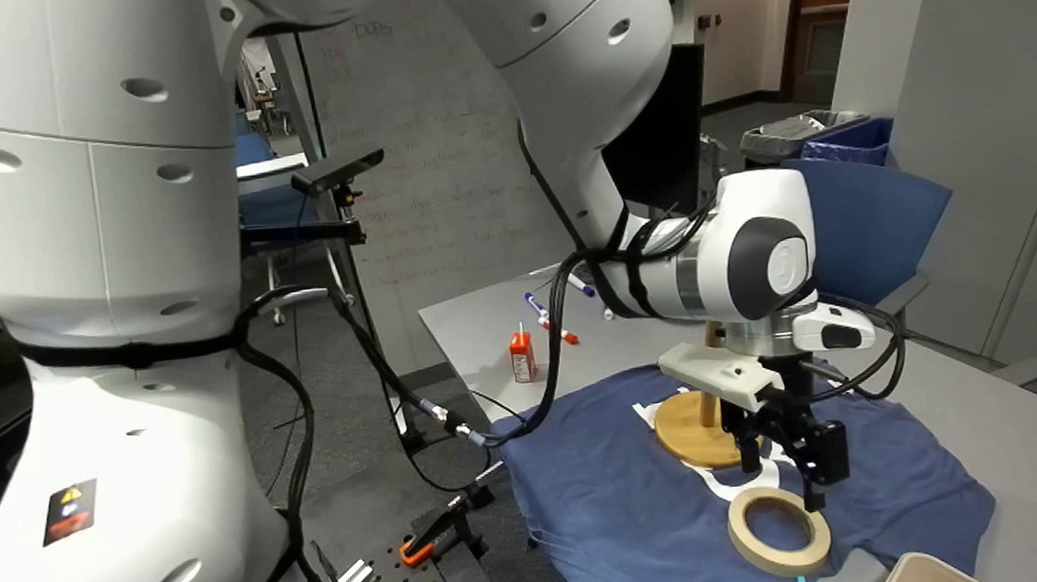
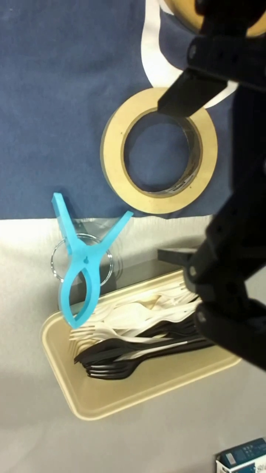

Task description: Remove the white tape from the wooden stand, place the blue clip on the wooden stand

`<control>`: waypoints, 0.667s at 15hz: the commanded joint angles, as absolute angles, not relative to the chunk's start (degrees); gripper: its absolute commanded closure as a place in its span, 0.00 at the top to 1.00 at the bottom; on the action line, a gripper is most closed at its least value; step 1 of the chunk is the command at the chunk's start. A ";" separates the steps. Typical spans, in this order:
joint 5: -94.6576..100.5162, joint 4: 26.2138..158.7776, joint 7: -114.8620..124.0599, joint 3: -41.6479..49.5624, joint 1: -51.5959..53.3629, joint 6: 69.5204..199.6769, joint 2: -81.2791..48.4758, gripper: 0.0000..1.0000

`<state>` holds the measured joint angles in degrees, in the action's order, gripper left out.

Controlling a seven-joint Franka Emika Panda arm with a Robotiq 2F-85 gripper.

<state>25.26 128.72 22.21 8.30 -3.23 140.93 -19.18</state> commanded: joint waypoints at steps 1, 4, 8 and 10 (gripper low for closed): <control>27.30 128.70 19.64 9.94 -0.84 136.73 -17.40 1.00; 26.38 128.36 12.41 8.78 -1.70 131.62 -17.01 1.00; 24.62 127.56 -1.39 7.50 -3.53 124.64 -17.08 1.00; 23.20 127.08 -8.27 6.89 -4.39 121.88 -17.21 1.00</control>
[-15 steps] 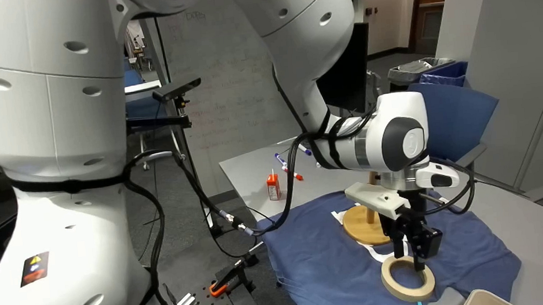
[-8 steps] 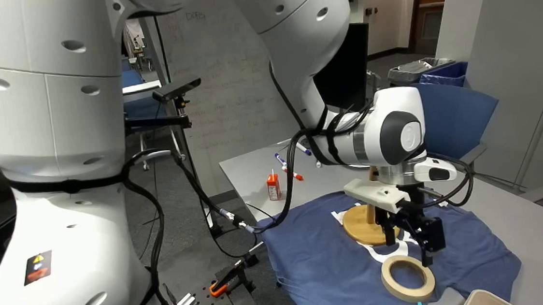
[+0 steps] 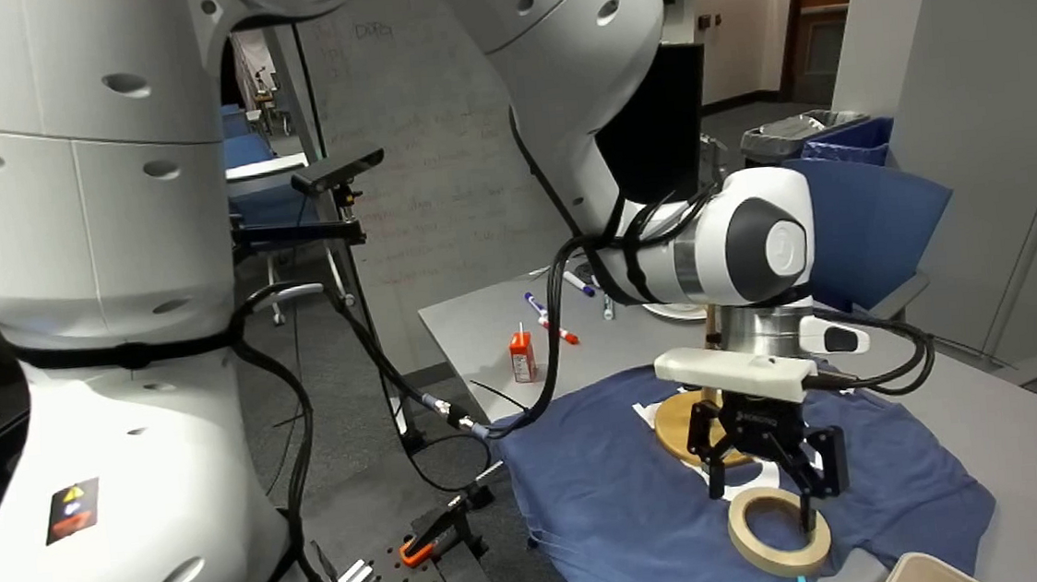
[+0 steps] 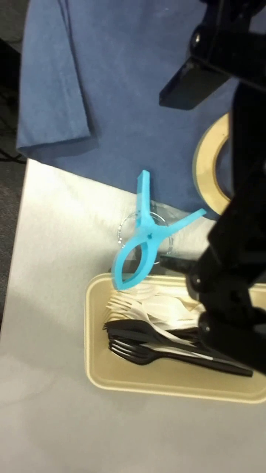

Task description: Remove the white tape from the wooden stand, place the blue clip on the wooden stand

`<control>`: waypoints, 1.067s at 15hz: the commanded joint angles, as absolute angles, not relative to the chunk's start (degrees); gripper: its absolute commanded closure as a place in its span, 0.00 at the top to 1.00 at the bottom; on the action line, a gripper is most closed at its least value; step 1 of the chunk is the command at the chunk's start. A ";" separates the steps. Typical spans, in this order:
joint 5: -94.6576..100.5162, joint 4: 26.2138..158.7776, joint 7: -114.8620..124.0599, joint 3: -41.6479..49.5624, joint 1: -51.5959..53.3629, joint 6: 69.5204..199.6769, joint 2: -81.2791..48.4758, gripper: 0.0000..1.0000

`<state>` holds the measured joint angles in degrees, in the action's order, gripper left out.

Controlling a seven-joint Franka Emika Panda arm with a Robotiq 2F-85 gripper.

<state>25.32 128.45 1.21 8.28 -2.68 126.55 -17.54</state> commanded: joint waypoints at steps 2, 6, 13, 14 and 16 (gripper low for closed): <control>24.49 128.00 -4.75 7.58 -3.59 123.55 -17.54 1.00; 24.12 127.51 -8.09 7.32 -3.92 121.90 -17.51 1.00; 17.99 124.17 -30.74 5.63 -9.13 121.83 -21.34 1.00; 16.87 123.18 -34.82 5.40 -10.27 121.52 -22.24 1.00; 14.45 120.68 -42.58 4.68 -12.50 119.90 -24.41 1.00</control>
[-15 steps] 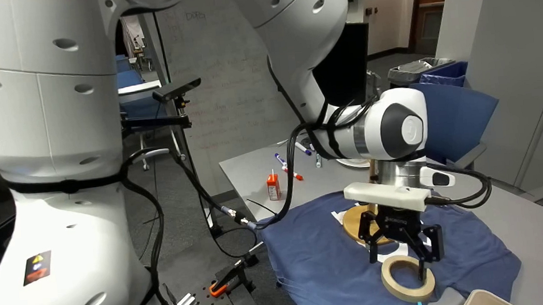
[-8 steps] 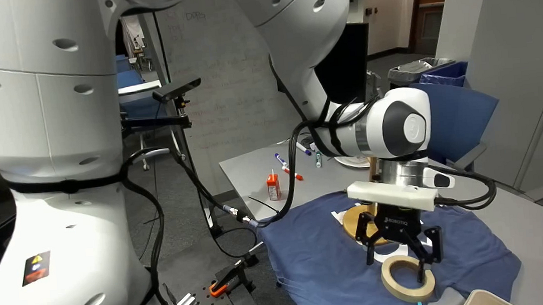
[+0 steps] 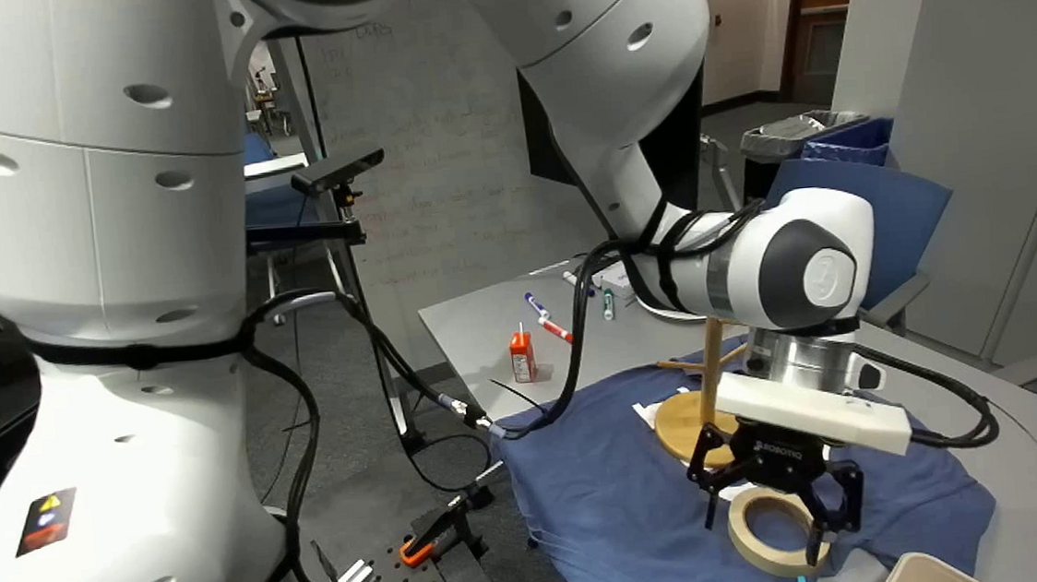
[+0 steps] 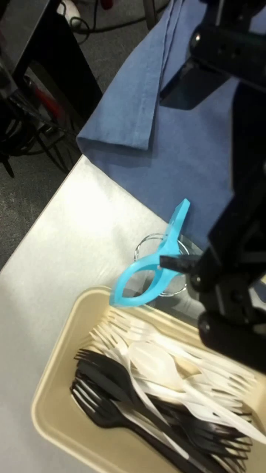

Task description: Remove the white tape from the wooden stand, place the blue clip on the wooden stand

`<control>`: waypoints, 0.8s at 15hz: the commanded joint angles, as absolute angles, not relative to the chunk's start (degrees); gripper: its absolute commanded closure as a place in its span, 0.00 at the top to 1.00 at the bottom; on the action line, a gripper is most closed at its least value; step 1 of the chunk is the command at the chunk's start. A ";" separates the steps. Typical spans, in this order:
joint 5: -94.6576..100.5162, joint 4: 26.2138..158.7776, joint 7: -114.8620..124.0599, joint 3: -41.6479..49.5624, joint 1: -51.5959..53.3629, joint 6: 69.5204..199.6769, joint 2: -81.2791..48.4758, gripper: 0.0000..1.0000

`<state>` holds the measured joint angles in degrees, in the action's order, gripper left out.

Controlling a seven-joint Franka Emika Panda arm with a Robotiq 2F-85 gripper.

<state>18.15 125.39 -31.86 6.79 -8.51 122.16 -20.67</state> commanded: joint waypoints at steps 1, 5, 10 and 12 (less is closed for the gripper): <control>13.84 119.19 -44.86 4.69 -13.08 119.05 -25.79 1.00; 14.38 114.74 -45.85 5.19 -13.21 118.50 -30.92 1.00; 17.07 113.06 -41.99 5.51 -12.05 123.84 -34.88 1.00; 16.66 111.93 -42.91 5.08 -12.50 123.60 -35.91 1.00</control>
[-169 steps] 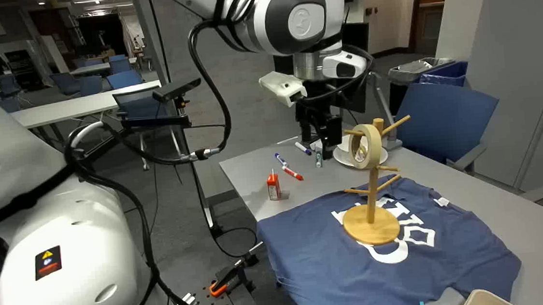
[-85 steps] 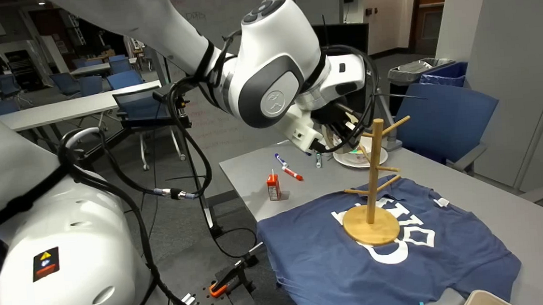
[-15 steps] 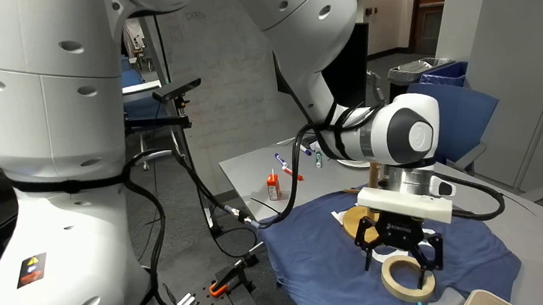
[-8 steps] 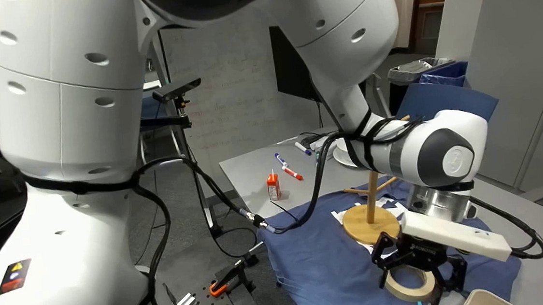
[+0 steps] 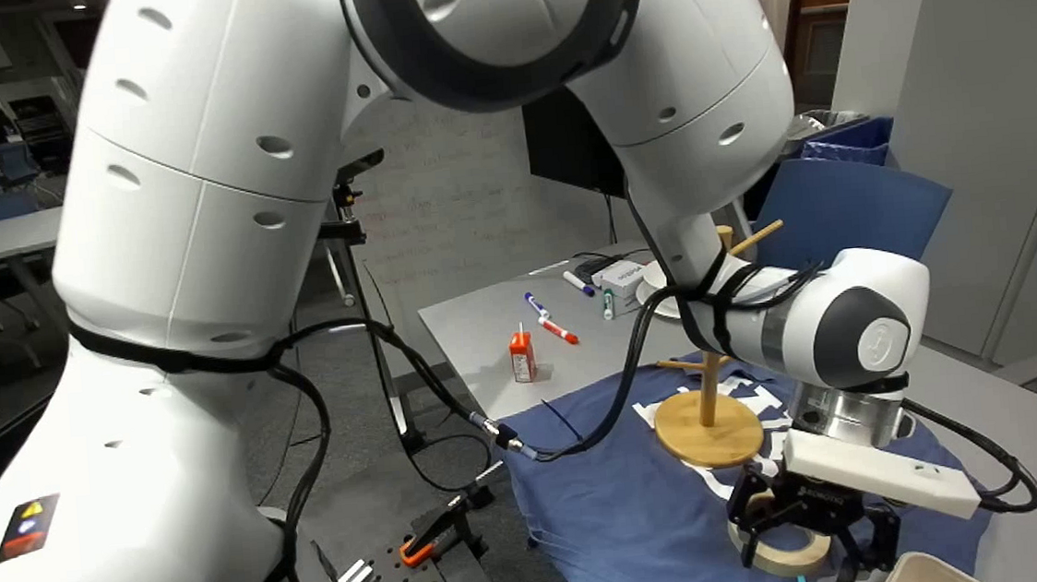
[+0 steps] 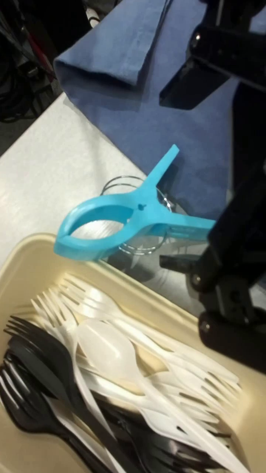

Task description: Remove the white tape from the wooden stand, place the blue clip on the wooden stand

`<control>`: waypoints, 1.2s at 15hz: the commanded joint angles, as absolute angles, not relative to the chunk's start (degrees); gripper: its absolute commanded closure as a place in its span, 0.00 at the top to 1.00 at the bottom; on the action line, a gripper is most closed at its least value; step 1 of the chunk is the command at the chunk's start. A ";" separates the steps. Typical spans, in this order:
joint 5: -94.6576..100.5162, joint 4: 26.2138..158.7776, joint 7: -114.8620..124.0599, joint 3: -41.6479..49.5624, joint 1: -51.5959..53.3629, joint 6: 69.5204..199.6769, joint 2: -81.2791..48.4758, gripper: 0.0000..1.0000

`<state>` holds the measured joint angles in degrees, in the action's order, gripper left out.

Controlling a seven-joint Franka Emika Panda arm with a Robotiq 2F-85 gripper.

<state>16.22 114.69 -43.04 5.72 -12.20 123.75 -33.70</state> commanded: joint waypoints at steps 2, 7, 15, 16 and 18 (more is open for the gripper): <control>16.03 110.73 -43.68 4.87 -13.05 122.68 -36.65 1.00; 16.83 110.23 -44.26 5.14 -13.34 122.87 -37.10 1.00; 23.49 113.91 -48.12 5.60 -12.94 120.82 -34.18 1.00; 23.49 114.15 -48.70 5.58 -13.01 120.68 -34.00 1.00; 23.77 114.83 -49.46 5.65 -12.88 120.66 -33.47 1.00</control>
